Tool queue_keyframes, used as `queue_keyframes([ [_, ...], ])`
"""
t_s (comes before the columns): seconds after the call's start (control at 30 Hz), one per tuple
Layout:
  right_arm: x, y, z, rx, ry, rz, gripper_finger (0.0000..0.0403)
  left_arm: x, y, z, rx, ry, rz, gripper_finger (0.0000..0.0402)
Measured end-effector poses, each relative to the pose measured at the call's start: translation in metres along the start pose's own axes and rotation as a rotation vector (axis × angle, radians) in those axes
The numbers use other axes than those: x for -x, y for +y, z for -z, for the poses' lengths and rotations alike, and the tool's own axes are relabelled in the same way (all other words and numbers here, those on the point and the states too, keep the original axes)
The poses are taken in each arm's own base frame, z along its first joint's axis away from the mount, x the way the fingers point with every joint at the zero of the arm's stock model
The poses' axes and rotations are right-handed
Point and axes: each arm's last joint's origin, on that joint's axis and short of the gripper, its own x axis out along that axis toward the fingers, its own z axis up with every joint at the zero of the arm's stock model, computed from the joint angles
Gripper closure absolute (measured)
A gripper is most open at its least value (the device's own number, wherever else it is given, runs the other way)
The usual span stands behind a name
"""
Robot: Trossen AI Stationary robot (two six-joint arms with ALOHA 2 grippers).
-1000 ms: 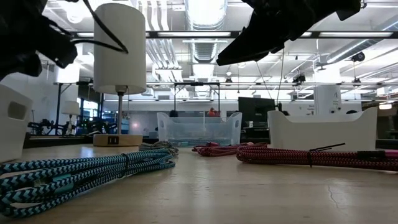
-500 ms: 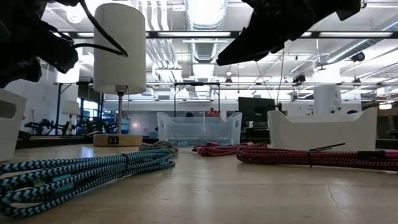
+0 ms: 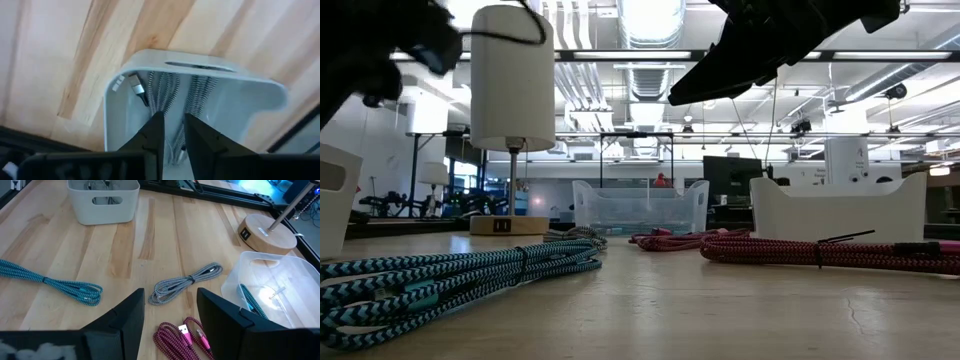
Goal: Pick & Place USB Port
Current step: Put the white USB cable into the gray bin
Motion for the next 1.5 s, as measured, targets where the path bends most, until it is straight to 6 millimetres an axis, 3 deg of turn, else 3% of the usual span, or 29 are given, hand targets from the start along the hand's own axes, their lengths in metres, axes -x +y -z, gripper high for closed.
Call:
queue_keyframes([
  [0.13, 0.000, 0.000, 0.000, 0.000, 0.000, 0.000, 0.0225, 0.026, -0.007, -0.002, -0.017, -0.096, -0.019, 0.0334],
  [0.33, 0.000, 0.000, 0.000, -0.032, 0.001, 0.000, 0.0225, 0.062, -0.017, -0.011, -0.151, -0.383, -0.086, 0.0336],
  [0.57, 0.000, 0.000, 0.000, -0.069, 0.003, 0.000, 0.0225, 0.078, -0.026, -0.024, -0.362, -0.646, -0.186, 0.0330],
  [0.77, 0.000, 0.000, 0.001, -0.033, 0.006, 0.001, 0.0225, 0.065, -0.024, -0.041, -0.430, -0.714, -0.204, 0.0284],
  [1.03, 0.000, 0.000, 0.001, -0.048, 0.005, 0.001, 0.0225, 0.029, -0.011, -0.065, -0.498, -0.772, -0.213, 0.0214],
  [1.37, 0.000, 0.000, 0.000, -0.049, 0.004, 0.001, 0.0225, -0.021, 0.007, -0.083, -0.552, -0.902, -0.036, 0.0204],
  [1.5, 0.000, 0.000, 0.000, -0.050, 0.004, 0.001, 0.0225, -0.030, 0.012, -0.085, -0.544, -0.989, -0.005, 0.0204],
])
